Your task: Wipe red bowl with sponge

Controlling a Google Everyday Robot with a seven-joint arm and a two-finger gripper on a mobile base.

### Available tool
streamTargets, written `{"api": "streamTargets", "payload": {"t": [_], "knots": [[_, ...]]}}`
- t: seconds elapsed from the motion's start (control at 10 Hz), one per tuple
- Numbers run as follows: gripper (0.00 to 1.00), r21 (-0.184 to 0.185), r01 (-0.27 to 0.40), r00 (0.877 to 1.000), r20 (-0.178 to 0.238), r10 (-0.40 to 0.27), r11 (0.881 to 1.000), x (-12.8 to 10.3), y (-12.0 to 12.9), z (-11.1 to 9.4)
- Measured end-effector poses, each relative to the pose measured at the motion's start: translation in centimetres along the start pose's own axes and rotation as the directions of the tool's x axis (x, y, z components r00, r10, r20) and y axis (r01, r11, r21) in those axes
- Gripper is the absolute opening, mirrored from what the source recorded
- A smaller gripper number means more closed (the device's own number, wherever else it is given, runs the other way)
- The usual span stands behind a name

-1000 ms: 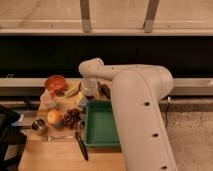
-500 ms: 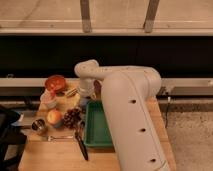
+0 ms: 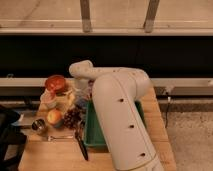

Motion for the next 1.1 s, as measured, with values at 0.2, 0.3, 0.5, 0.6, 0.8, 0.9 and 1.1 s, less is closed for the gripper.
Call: {"api": "streamTargets", "payload": {"t": [0.2,0.3,0.5,0.6,0.8,0.9,1.1], "knots": [[0.54,0.007,0.008,1.000,0.004,-0.008,1.000,0.0,0.0,0.1],[0.45,0.010,0.011,1.000,0.007,-0.011,1.000,0.1,0.0,0.1],[0.23,0.021,0.007,1.000,0.024,-0.007,1.000,0.5,-0.3,-0.5],[0.13,0.026,0.003,0.999,0.036,-0.004,1.000,0.7,-0.5,-1.1],[0.00,0.032,-0.009,0.997,0.075,0.007,0.999,0.9,-1.0,-3.0],[0.00,0.028,-0.018,0.995,0.097,0.015,0.999,1.1,-1.3,-4.1],[0.00,0.020,-0.035,0.988,0.152,0.031,0.999,1.4,-2.2,-7.5]]}}
